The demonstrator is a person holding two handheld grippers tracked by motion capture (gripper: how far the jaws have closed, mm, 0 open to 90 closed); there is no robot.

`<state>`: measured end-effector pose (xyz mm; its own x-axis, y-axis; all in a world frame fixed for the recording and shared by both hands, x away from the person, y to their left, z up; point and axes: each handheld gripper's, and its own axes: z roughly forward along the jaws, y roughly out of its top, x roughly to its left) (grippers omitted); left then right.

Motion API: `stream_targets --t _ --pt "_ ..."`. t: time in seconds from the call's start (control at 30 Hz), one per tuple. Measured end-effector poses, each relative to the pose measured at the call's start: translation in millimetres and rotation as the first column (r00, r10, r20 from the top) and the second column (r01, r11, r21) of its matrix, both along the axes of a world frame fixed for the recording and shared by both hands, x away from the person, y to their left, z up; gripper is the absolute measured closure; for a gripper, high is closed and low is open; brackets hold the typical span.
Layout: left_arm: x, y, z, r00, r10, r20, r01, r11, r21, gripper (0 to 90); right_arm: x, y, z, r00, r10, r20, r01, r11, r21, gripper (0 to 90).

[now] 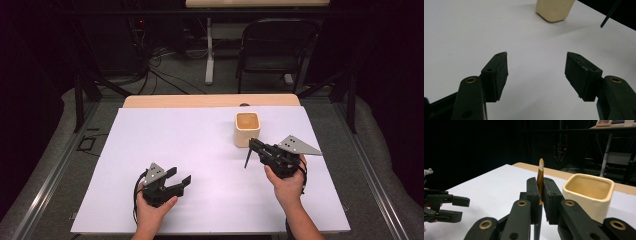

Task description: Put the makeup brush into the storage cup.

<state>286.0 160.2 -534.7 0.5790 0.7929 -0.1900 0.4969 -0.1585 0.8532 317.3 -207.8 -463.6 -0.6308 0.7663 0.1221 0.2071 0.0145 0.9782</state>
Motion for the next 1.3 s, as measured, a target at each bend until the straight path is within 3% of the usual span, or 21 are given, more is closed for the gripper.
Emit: stream_targets --t 0.33,1.07,1.3 --pt "1.3 -1.0 -1.0 0.9999 -0.005 0.010 0.004 0.9994 0.034 31.2 -0.4 -10.3 3.2 0.9992 -0.036 0.017 0.036 0.999 0.003 83.8" --pt "4.5 4.6 -1.3 0.9998 0.016 -0.009 -0.016 0.9998 0.015 30.6 1.9 -17.5 2.6 0.9966 -0.074 0.036 0.075 0.997 -0.017 83.8" --pt "5.7 7.1 0.3 0.9997 0.026 -0.005 -0.026 0.9996 0.010 30.5 4.9 -17.8 12.4 0.9954 -0.083 0.049 0.084 0.996 -0.012 83.8"
